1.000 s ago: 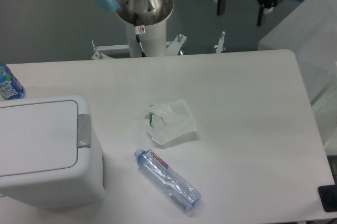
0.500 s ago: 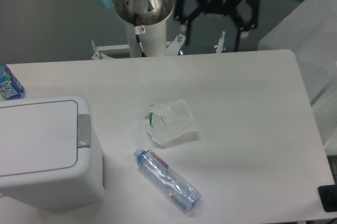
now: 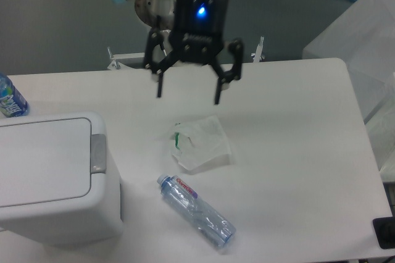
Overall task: Open the trash can
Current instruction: 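Move the open gripper down toward the white trash can lid edge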
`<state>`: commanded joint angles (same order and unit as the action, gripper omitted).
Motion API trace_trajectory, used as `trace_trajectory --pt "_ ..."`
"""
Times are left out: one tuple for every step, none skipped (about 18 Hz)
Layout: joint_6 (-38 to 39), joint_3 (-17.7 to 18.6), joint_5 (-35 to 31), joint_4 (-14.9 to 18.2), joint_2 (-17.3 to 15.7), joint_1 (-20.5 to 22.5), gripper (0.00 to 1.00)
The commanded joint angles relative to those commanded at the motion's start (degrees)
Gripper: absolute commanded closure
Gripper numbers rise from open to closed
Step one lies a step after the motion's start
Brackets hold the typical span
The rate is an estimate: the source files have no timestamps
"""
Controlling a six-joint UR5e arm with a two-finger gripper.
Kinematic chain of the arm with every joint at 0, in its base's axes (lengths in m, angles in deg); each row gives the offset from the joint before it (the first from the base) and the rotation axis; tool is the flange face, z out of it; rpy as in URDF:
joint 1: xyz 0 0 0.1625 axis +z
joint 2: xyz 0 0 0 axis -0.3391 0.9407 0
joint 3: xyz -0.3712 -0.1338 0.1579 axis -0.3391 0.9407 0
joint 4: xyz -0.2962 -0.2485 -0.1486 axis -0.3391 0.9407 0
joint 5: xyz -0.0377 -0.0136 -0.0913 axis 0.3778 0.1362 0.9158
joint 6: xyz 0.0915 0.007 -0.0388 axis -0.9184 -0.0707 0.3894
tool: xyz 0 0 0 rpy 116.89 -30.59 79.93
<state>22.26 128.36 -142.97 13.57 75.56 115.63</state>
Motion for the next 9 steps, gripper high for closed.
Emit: trace_trajectory --pt "0.3 0.0 0.1 -1.4 1.1 -0.8 0.00" --pt "0.9 -0.1 0.1 -2.9 1.8 -1.4 0.00" --pt "2.2 0.0 0.2 -3.7 2.3 -2.1 0.00" --pt "3.4 0.0 0.2 -4.0 2.8 -2.6 0.00" --pt "4.2 0.2 0.1 -4.0 3.2 -2.9 0.00" --pt "4.7 0.3 0.1 -4.0 3.3 -3.0 0.00" --pt "4.8 0.5 0.1 -4.0 3.4 -3.3 0.00" --pt "4.8 0.6 0.1 -4.0 3.5 -3.3 0.00" --pt "4.8 0.9 0.0 -4.0 3.5 -3.4 0.00"
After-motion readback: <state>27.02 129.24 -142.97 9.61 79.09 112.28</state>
